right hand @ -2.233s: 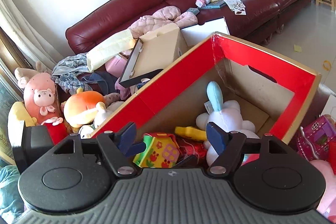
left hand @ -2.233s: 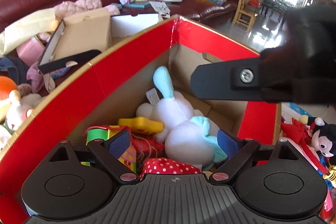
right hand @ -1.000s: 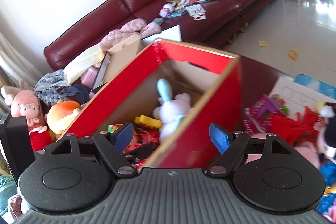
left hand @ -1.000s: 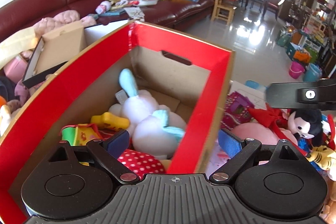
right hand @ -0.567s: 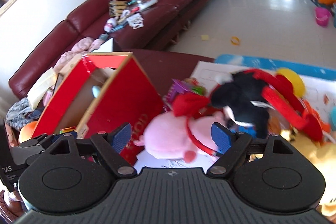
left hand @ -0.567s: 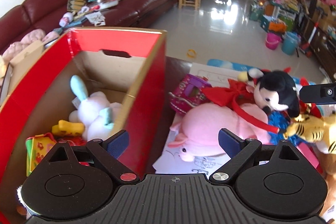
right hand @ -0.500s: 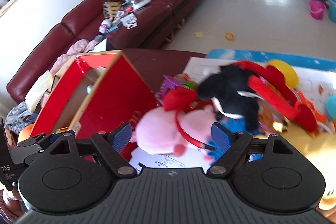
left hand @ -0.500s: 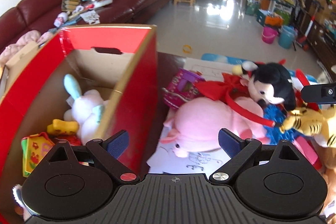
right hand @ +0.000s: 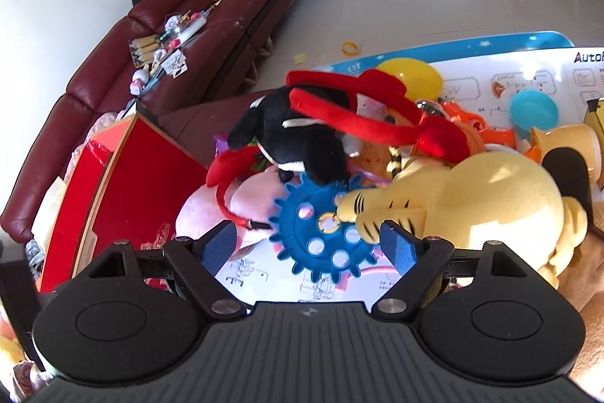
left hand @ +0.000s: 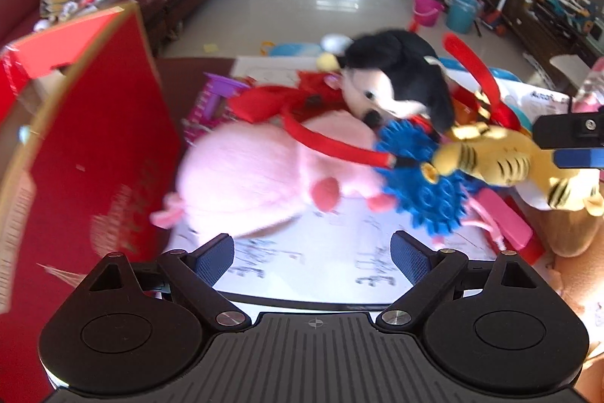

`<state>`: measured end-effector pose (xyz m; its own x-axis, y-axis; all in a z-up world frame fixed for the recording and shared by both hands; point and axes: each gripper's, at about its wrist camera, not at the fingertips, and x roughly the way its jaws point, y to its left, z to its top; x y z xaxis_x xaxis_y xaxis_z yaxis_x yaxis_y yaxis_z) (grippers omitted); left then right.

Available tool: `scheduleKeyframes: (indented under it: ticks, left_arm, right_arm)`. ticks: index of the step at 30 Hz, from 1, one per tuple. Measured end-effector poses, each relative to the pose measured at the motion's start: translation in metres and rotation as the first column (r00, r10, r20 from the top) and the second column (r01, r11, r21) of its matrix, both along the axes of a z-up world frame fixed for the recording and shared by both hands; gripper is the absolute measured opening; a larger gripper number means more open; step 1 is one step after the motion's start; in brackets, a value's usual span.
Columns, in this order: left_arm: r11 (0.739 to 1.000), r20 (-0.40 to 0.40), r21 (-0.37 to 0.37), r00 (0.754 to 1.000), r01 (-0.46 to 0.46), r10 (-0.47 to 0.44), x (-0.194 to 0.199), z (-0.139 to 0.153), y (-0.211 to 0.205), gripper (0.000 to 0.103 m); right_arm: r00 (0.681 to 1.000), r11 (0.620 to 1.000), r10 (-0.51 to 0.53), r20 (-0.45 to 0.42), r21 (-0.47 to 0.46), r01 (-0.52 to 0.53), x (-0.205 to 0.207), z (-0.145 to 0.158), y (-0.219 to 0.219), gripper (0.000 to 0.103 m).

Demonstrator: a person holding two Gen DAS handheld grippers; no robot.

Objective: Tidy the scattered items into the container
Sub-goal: 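Move the right tool back to the toy pile toward the blue gear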

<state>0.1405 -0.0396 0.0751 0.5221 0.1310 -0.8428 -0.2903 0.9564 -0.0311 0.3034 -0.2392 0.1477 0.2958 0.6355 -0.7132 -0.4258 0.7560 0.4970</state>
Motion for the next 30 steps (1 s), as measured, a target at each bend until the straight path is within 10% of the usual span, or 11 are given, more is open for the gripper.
scheduleKeyframes:
  ticks: [30]
  left_arm:
    - [0.977, 0.063, -0.2, 0.994, -0.074, 0.089, 0.045, -0.071, -0.028, 0.084]
  right_arm:
    - [0.991, 0.997, -0.003, -0.134, 0.077, 0.013, 0.008, -0.04, 0.021, 0.086]
